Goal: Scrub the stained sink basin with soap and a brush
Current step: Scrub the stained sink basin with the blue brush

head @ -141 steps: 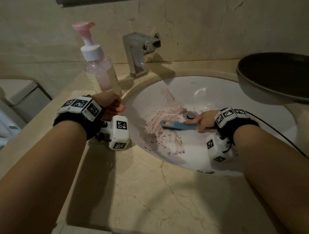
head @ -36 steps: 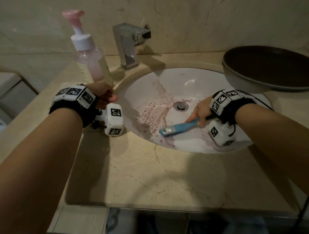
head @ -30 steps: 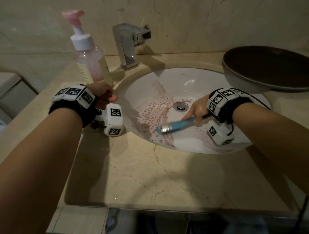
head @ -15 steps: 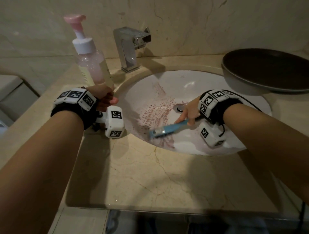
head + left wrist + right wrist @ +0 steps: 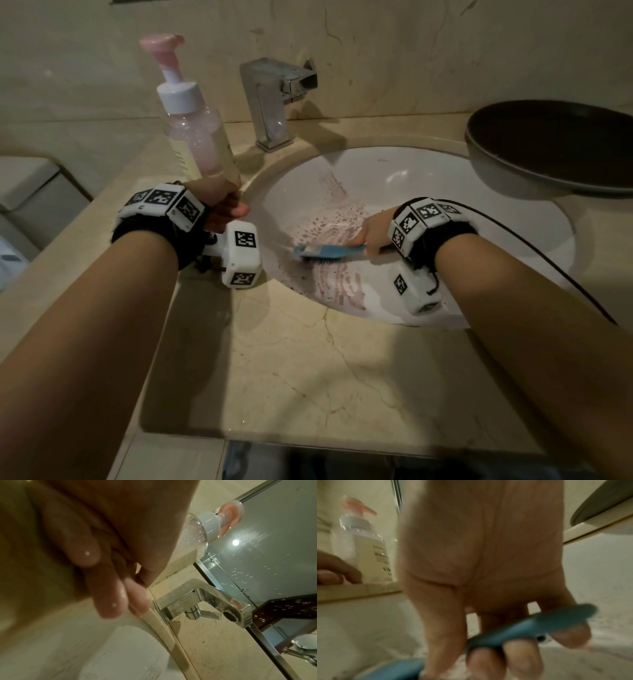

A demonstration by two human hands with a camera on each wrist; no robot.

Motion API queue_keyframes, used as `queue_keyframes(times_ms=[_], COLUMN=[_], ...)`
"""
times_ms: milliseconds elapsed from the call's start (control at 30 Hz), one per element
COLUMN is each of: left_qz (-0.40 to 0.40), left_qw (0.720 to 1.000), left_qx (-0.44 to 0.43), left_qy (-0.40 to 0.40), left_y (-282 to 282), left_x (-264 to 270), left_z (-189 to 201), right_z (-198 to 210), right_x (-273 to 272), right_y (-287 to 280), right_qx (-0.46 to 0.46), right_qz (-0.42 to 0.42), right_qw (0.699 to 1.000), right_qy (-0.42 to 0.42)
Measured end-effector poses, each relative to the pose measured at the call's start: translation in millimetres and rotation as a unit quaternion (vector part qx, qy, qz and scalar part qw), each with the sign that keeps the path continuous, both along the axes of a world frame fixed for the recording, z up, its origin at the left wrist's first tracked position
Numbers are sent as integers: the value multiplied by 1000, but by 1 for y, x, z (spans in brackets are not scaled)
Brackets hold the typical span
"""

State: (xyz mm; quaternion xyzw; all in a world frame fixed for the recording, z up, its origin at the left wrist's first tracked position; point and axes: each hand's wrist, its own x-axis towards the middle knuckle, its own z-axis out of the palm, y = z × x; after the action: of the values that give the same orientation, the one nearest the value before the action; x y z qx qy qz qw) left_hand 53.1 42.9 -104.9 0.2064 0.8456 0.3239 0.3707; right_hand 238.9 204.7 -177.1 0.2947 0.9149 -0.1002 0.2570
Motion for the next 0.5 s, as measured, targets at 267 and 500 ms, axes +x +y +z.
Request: queue_keyframes(times_ms=[267,500], left_qz=[1,4], left_qw=[1000,1000], left_qx=[-11,-18], left_qy=[-7,0], left_y=[2,2], left_x=[-4,-4], left_z=[-3,-3], right_z=[-10,-16], right_x=[6,0], right_y=[5,3], right_qx=[57,73], right_qz=[7,-35], right_qw=[998,996], right_qy=[5,37])
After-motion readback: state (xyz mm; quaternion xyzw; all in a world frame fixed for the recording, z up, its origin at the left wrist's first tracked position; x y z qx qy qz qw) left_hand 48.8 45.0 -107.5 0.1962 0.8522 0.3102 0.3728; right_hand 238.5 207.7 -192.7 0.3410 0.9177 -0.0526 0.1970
